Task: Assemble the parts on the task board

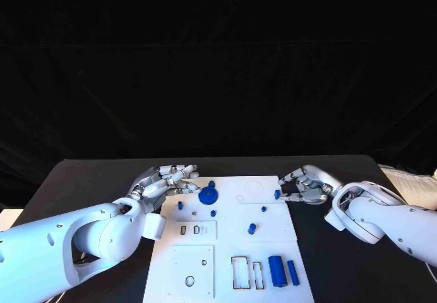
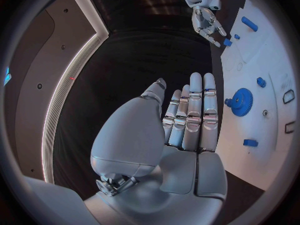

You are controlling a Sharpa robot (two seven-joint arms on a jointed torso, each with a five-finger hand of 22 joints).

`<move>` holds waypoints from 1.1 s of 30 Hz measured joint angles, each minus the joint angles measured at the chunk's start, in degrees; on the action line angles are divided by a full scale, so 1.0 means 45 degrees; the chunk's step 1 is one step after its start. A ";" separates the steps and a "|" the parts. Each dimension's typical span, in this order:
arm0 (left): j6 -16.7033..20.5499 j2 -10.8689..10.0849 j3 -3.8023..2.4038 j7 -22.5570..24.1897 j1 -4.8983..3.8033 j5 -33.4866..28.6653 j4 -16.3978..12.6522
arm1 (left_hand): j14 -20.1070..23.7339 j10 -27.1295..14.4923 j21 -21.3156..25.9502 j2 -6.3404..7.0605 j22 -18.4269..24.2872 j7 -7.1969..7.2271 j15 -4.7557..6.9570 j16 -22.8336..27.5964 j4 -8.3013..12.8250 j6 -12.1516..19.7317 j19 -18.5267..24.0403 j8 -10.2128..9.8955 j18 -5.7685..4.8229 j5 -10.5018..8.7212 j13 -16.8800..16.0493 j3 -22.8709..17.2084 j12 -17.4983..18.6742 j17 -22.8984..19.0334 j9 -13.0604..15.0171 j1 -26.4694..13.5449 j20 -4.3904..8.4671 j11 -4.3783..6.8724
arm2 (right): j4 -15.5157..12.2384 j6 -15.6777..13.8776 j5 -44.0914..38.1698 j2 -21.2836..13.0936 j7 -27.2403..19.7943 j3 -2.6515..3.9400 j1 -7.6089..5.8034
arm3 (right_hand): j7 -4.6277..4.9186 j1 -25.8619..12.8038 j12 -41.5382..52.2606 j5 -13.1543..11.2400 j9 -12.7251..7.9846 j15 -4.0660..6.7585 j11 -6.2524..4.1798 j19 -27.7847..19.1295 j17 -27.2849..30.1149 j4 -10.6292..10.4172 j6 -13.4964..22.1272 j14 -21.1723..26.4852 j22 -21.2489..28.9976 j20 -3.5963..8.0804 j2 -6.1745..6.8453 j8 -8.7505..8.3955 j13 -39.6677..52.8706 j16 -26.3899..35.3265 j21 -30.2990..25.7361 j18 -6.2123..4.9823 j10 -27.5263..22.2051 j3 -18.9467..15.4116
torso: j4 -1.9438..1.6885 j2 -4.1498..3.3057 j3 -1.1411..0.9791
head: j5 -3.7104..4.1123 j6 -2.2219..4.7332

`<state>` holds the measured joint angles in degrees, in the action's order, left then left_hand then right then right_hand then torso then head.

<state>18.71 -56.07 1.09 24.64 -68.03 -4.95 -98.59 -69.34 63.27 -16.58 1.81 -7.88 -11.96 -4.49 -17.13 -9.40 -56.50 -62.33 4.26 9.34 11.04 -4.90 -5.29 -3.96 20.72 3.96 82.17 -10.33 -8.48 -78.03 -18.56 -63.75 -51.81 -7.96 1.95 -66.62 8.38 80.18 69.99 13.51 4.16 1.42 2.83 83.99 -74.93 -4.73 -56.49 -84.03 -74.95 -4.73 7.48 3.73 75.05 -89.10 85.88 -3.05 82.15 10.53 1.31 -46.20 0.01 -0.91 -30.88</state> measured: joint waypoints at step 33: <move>-0.0020 -0.0028 0.0000 -0.0005 0.0002 -0.0012 -0.0049 | 0.0000 0.0000 0.0000 0.0000 0.0004 0.0000 0.0000 0.0000 0.0000 0.0000 0.0000 0.0000 0.0000 0.0000 -0.0001 0.0000 0.0000 -0.0004 0.0000 0.0000 0.0000 0.0000 | 0.0577 0.0160 -0.0454 0.0667 0.0029 0.0002 0.0203 | -0.0308 0.0164 0.0201 -0.0391 0.0181 0.0023 -0.0119 0.0001 0.0004 0.0476 -0.1222 0.0023 0.0005 0.0009 -0.0517 0.0378 0.0039 -0.0048 0.0046 0.0134 0.0117 0.0477 | 0.0018 0.0002 -0.0009 | -0.0115 -0.0125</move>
<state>18.62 -56.20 1.09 24.62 -68.02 -5.00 -98.81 -69.34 63.27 -16.58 1.81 -7.86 -11.96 -4.50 -17.13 -9.40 -56.50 -62.33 4.26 9.34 11.04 -4.91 -5.29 -3.96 20.70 3.96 82.17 -10.33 -8.48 -75.44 -17.84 -65.79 -48.81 -7.83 1.95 -65.71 7.00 80.91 70.90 11.75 4.98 1.53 2.30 84.00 -74.91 -2.59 -61.99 -83.92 -74.93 -4.69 5.15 5.43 75.23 -89.32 86.09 -2.45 82.67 12.68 1.39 -46.19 -0.03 -1.43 -31.44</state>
